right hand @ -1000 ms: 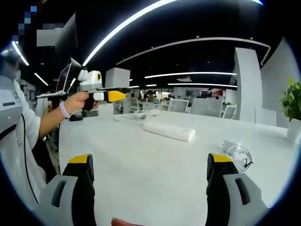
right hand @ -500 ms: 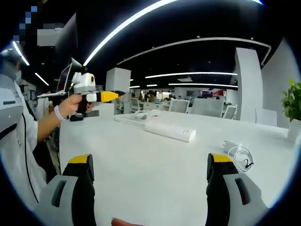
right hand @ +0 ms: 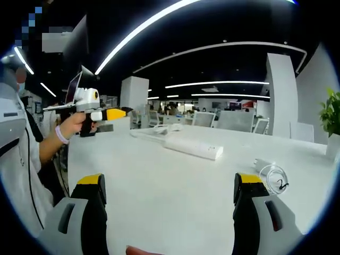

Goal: Straighten the power strip on the desk, plug the charger into it

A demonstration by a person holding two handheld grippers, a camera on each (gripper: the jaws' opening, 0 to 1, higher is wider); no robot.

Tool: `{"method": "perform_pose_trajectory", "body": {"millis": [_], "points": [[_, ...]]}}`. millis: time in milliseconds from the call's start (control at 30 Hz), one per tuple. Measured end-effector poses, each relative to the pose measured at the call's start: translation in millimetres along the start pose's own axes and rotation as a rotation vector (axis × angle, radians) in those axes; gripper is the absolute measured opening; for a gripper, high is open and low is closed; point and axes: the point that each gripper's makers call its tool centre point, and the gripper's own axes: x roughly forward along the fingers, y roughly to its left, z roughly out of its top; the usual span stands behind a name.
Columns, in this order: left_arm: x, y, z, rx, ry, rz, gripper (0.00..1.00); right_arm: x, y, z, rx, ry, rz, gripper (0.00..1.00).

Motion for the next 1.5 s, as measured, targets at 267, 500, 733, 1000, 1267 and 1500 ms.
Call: {"method": "perform_pose_trajectory", "body": {"millis": [267,500,733,1000,1267,1500], "points": [[-12,3.5,-8.0,-0.045,-0.018,0.033,0.99,0,-1,-0.8,0.003,0.001,0.000,1.00],[-24,8.7,-15.9,-0.047,-0.016,0.075,0.99,-1,-3,-1.7,0.003,0.002,-0.003,1.00],[-32,7.1,-29.2,-0.012,0.030,0.094,0.99,-1,-2,-1.8,0.003,0.001,-0.001,1.00],[-45,5.6,-42.3,-0.025,0.046,0.131,0.99,-3,-2,-3.0,0.004,0.004,-0.005,1.00],[-58,8.8,-51.8,-0.043,0.057,0.173,0.99,-4,-3,-4.8,0.008,0.007,-0.011,1.00],[-64,10.3,-56.5,-0.043,0.070,0.191,0.99,-4,-4,-5.7,0.009,0.009,-0.011,1.00]]}}
